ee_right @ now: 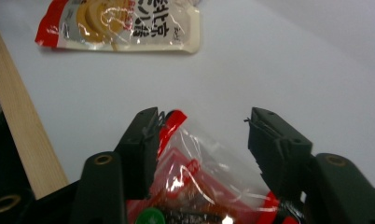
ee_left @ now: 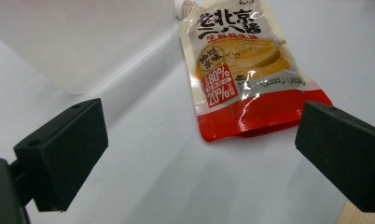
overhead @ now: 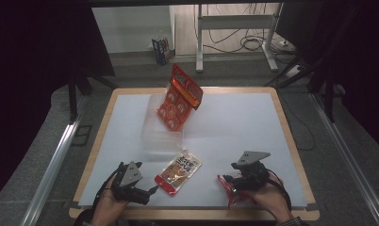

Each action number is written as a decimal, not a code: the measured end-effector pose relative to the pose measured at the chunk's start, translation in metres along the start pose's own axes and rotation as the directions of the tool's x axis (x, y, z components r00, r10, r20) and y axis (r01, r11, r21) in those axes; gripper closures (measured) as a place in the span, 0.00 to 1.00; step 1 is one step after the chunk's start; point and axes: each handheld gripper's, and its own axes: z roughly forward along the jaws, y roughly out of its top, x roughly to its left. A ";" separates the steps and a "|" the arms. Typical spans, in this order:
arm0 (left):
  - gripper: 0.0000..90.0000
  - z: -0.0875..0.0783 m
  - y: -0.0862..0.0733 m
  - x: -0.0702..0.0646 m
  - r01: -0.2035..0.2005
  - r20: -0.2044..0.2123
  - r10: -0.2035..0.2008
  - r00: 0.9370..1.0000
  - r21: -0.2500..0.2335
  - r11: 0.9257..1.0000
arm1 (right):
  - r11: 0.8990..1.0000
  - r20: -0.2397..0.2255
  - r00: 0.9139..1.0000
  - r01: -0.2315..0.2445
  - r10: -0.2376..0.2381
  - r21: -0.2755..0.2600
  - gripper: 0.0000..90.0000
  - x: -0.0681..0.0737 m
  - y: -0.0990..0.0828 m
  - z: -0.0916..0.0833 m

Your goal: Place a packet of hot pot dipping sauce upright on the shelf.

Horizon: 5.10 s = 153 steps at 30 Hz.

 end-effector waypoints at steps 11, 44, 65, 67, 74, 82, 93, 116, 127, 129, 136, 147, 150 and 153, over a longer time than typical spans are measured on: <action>0.03 0.000 0.000 0.000 -0.003 -0.002 0.003 1.000 0.004 1.000 | 0.997 0.035 0.999 -0.037 0.034 0.073 0.86 0.003 -0.028 -0.022; 0.03 0.005 0.002 -0.005 -0.019 0.004 0.019 1.000 0.018 1.000 | 0.990 -0.009 0.998 -0.061 0.063 0.131 0.98 0.013 -0.064 -0.021; 0.03 0.009 0.006 -0.008 -0.021 0.017 0.021 1.000 0.012 1.000 | 0.992 0.014 1.000 -0.012 0.010 0.127 0.99 -0.004 -0.017 0.026; 0.03 0.009 0.006 -0.008 -0.019 0.017 0.019 1.000 0.012 1.000 | 0.992 0.016 1.000 -0.008 0.007 0.128 0.99 -0.004 -0.016 0.028; 0.03 0.013 0.014 -0.013 -0.012 0.075 0.011 0.997 0.007 1.000 | 0.992 0.013 1.000 0.008 -0.010 0.123 0.83 0.002 -0.016 0.020; 0.06 0.021 0.033 -0.014 0.036 0.164 -0.026 0.986 -0.055 0.998 | 0.997 0.051 0.999 -0.009 0.005 0.080 0.64 -0.003 -0.022 0.009; 0.28 0.037 0.053 -0.022 0.024 0.254 0.000 0.967 -0.093 0.995 | 0.998 0.123 0.991 -0.060 0.055 0.034 0.33 -0.012 -0.029 0.007; 0.99 0.094 0.098 -0.045 0.000 0.402 0.049 0.914 -0.122 0.993 | 0.994 0.178 0.978 -0.113 0.112 -0.005 0.15 -0.029 -0.039 -0.004; 1.00 0.116 0.109 -0.054 -0.045 0.404 0.078 0.911 -0.090 0.995 | 0.993 0.192 0.975 -0.115 0.113 0.003 0.14 -0.031 -0.042 -0.005; 1.00 0.120 0.111 -0.056 -0.051 0.406 0.082 0.910 -0.088 0.995 | 0.993 0.194 0.975 -0.114 0.112 0.002 0.14 -0.031 -0.042 -0.006; 1.00 0.134 0.116 -0.061 -0.066 0.393 0.086 0.915 -0.064 0.996 | 0.995 0.211 0.973 -0.101 0.097 0.013 0.13 -0.029 -0.042 -0.009; 1.00 0.139 0.112 -0.066 -0.146 0.359 0.121 0.926 0.043 0.988 | 0.994 0.222 0.970 -0.106 0.099 0.021 0.09 -0.027 -0.043 -0.011; 1.00 0.138 0.110 -0.066 -0.160 0.352 0.129 0.927 0.062 0.985 | 0.992 0.193 0.973 -0.130 0.128 -0.004 0.07 -0.026 -0.042 -0.013; 1.00 0.137 0.110 -0.068 -0.170 0.343 0.134 0.930 0.077 0.982 | 0.987 0.159 0.974 -0.158 0.158 -0.016 0.05 -0.025 -0.041 -0.013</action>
